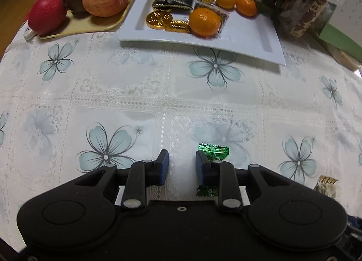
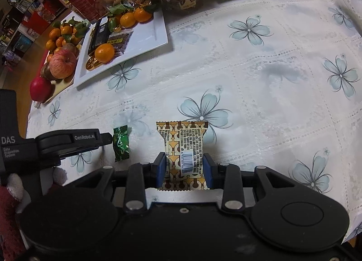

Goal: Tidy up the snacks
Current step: 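Grasp the green wrapped candy with left tool while right tool holds the bar, then carry both held snacks over the gold tray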

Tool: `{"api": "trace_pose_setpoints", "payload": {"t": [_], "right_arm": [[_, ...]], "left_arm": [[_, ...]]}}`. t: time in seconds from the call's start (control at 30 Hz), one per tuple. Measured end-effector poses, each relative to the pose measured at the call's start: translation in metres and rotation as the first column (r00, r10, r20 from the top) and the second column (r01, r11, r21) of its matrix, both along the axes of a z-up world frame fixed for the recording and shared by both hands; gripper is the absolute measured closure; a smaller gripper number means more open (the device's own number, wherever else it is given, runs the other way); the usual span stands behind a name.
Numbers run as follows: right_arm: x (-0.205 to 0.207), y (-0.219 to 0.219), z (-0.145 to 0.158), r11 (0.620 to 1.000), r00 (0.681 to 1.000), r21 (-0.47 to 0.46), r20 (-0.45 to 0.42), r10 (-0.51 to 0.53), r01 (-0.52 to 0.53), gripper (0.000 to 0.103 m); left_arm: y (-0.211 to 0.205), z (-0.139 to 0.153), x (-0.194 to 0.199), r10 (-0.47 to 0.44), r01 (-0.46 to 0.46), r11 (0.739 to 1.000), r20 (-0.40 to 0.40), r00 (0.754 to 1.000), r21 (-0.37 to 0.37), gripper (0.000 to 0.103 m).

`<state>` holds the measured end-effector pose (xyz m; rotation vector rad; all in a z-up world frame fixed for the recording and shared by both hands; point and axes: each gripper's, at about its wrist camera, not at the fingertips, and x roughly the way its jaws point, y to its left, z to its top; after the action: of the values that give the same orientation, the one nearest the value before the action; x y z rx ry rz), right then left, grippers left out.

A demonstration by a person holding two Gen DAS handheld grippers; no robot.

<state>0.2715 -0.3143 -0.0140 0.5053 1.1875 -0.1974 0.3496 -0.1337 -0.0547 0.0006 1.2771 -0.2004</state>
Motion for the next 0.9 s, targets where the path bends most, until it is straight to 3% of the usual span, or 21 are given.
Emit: {"api": "trace_pose_setpoints", "payload": {"t": [0.13, 0.43, 0.53, 0.83, 0.87, 0.9], "right_arm": [[0.001, 0.002, -0.001, 1.000, 1.000, -0.001, -0.006, 0.006, -0.006, 0.067], [0.005, 0.006, -0.004, 1.000, 1.000, 0.000, -0.016, 0.019, -0.019, 0.067], [0.004, 0.005, -0.005, 1.000, 1.000, 0.000, -0.021, 0.018, -0.018, 0.067], [0.004, 0.004, -0.004, 1.000, 1.000, 0.007, -0.021, 0.015, -0.015, 0.067], [0.004, 0.004, -0.005, 1.000, 1.000, 0.006, -0.022, 0.016, -0.016, 0.067], [0.004, 0.004, -0.005, 1.000, 1.000, 0.005, -0.024, 0.017, -0.017, 0.067]], "left_arm": [[0.008, 0.009, 0.006, 0.054, -0.053, 0.995, 0.003, 0.999, -0.089, 0.067], [-0.025, -0.002, -0.005, -0.092, 0.091, 0.993, -0.012, 0.996, -0.072, 0.066], [-0.027, -0.005, -0.007, -0.090, 0.090, 0.995, 0.000, 0.996, -0.040, 0.066], [-0.023, -0.015, -0.002, -0.058, 0.055, 0.997, -0.046, 0.997, -0.050, 0.066], [-0.023, -0.016, -0.003, -0.062, 0.059, 0.997, -0.049, 0.997, -0.057, 0.069], [-0.023, -0.016, -0.003, -0.059, 0.056, 0.997, -0.048, 0.997, -0.061, 0.080]]}}
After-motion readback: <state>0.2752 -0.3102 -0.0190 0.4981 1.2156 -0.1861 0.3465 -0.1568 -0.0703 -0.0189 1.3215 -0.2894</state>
